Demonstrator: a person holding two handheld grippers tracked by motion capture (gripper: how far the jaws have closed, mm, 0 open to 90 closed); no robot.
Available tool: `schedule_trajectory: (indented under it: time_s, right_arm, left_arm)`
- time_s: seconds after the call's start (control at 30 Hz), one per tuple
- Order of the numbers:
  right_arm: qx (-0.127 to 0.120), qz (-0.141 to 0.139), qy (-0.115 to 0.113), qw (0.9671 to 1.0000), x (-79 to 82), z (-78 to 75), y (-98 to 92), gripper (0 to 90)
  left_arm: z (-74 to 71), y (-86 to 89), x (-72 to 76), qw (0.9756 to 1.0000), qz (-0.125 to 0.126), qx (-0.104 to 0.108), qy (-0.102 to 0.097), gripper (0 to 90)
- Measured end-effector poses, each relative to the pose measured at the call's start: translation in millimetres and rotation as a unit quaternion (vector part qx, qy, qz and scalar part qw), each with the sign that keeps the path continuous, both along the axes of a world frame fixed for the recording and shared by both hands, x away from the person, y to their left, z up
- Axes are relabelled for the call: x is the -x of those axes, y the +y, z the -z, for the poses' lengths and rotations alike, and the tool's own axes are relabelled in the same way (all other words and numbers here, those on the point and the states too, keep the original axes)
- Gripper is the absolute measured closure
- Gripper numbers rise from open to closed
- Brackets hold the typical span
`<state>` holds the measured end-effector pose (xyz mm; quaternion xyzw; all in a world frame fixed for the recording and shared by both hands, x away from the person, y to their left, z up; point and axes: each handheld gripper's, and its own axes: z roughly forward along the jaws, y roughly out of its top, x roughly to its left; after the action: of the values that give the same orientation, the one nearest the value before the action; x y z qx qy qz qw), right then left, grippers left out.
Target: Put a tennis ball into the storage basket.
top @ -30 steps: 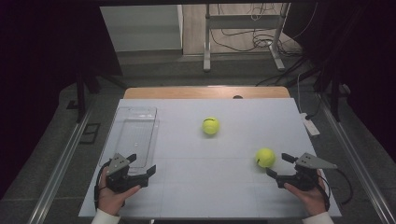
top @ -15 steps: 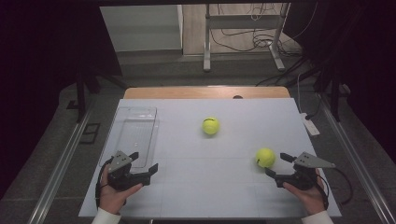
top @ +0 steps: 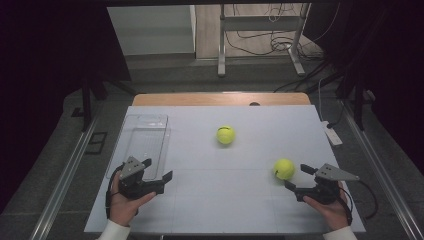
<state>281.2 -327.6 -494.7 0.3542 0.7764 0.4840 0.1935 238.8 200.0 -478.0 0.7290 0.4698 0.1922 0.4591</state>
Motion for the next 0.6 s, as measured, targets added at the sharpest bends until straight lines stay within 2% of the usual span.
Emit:
schedule_trajectory:
  time_s: [0.6]
  right_arm:
    - [0.003, 0.0, -0.001, 1.0, -1.5, 0.8, 1.5, 13.0]
  left_arm:
    - [-5.3, -10.2, -14.1, 0.9997, 0.022, -0.002, 0.008, 11.9]
